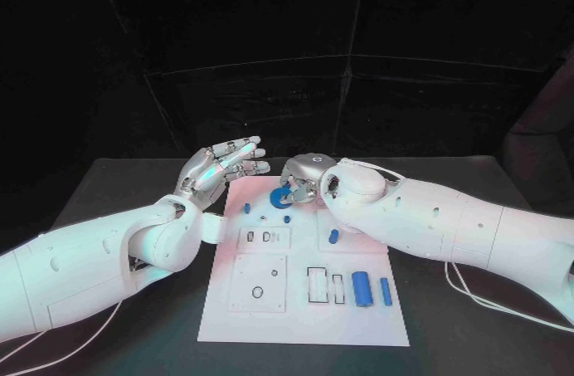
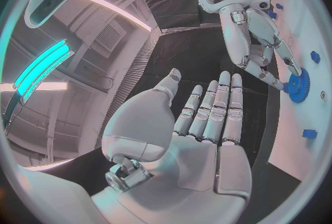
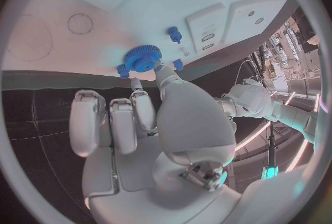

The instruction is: Assemble the parts on the task board

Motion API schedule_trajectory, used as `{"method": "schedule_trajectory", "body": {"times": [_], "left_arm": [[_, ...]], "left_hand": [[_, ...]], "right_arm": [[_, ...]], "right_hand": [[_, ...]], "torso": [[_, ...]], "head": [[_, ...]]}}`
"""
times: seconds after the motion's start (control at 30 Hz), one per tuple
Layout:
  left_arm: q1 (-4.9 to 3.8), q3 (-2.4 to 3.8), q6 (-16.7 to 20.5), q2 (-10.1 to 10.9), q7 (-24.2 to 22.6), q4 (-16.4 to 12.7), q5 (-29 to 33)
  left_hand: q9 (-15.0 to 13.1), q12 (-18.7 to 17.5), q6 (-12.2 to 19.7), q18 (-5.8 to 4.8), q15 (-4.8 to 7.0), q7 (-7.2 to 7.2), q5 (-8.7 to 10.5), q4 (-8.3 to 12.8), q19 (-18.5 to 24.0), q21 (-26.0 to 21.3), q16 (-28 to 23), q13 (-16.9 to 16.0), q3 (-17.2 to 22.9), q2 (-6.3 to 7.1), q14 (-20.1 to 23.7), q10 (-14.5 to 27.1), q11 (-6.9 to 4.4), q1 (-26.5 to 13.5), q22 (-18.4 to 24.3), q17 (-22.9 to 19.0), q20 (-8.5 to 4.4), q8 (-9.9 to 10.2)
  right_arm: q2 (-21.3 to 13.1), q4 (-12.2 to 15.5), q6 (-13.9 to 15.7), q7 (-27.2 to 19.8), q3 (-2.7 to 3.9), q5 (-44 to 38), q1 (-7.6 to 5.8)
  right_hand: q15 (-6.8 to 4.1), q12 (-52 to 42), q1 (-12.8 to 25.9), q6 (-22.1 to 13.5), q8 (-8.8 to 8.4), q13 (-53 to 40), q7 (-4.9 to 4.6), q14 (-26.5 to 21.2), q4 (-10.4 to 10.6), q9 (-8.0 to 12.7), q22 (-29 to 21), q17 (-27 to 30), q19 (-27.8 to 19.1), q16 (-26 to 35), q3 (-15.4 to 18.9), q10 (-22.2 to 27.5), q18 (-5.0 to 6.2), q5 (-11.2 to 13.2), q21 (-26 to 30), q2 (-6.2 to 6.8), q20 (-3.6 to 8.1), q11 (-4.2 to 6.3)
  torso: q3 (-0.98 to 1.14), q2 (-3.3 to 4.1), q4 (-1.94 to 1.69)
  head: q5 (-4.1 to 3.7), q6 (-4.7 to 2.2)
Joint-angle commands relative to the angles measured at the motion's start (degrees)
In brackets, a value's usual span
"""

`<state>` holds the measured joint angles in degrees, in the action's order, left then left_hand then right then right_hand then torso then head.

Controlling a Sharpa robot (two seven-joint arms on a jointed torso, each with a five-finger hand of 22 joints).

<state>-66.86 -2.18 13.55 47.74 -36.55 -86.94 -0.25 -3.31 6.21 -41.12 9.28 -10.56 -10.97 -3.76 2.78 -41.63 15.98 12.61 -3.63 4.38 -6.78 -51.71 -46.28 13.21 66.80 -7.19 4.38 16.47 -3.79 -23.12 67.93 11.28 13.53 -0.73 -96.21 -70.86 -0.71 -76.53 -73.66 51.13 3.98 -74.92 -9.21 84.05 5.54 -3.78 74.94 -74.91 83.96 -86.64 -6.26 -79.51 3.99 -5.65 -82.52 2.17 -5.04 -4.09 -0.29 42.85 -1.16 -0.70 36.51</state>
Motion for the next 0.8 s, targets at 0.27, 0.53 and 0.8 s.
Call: {"method": "schedule_trajectory", "body": {"times": [0.27,0.53,0.8], "left_arm": [[-0.07,0.03,-0.92,0.0,-0.13,-0.08,-0.06],[-0.07,0.03,-0.97,0.42,-0.22,-0.32,-0.06],[-0.06,0.02,-1.1,0.61,-0.33,-0.3,-0.06]], "left_hand": [[0.03,-0.16,0.51,0.82,-0.04,-5.2,-0.09,0.17,-0.26,0.21,-0.28,0.03,0.0,-0.47,-0.45,0.0,0.18,-0.07,0.08,-0.06,-0.05,0.27],[-0.01,-0.18,-0.06,0.82,-0.05,-5.21,-0.09,0.17,-0.27,0.2,-0.31,0.03,0.0,-0.47,-0.46,0.03,0.2,-0.07,0.1,-0.07,-0.04,0.24],[-0.14,0.0,-1.28,0.83,0.0,-5.05,-0.1,0.27,-0.37,0.2,-0.43,-0.04,0.07,-0.54,-0.62,-0.4,0.07,0.0,0.19,-0.12,-0.06,0.02]], "right_arm": [[-1.38,1.58,2.55,0.02,0.01,0.36,-0.03],[-10.97,9.33,9.65,-6.38,0.02,9.61,-0.01],[-23.43,15.0,8.58,-15.64,0.02,21.21,-0.1]], "right_hand": [[0.46,0.03,0.33,-0.4,-0.1,-1.06,-0.13,4.4,0.36,-0.12,0.14,-7.91,-0.06,-0.05,0.53,0.12,-0.91,-0.2,-0.15,0.35,-0.58,-0.21],[0.46,0.03,-1.3,-0.11,0.0,-1.15,-0.11,4.3,-0.18,-0.27,0.05,-7.52,-0.14,0.17,0.38,0.11,-0.88,-1.85,-0.1,0.47,-0.66,-0.18],[0.38,0.42,-4.58,-0.06,-0.03,-0.96,-0.05,4.32,-2.43,-0.32,-0.07,-7.67,-0.28,0.16,-0.21,0.44,-0.85,-4.05,-0.02,0.85,-0.57,-0.08]], "torso": [[0.07,-0.02,0.08],[-0.06,-0.32,0.6],[0.19,-0.77,1.49]], "head": [[0.07,-0.16],[-0.44,-0.64],[-0.66,-1.05]]}}
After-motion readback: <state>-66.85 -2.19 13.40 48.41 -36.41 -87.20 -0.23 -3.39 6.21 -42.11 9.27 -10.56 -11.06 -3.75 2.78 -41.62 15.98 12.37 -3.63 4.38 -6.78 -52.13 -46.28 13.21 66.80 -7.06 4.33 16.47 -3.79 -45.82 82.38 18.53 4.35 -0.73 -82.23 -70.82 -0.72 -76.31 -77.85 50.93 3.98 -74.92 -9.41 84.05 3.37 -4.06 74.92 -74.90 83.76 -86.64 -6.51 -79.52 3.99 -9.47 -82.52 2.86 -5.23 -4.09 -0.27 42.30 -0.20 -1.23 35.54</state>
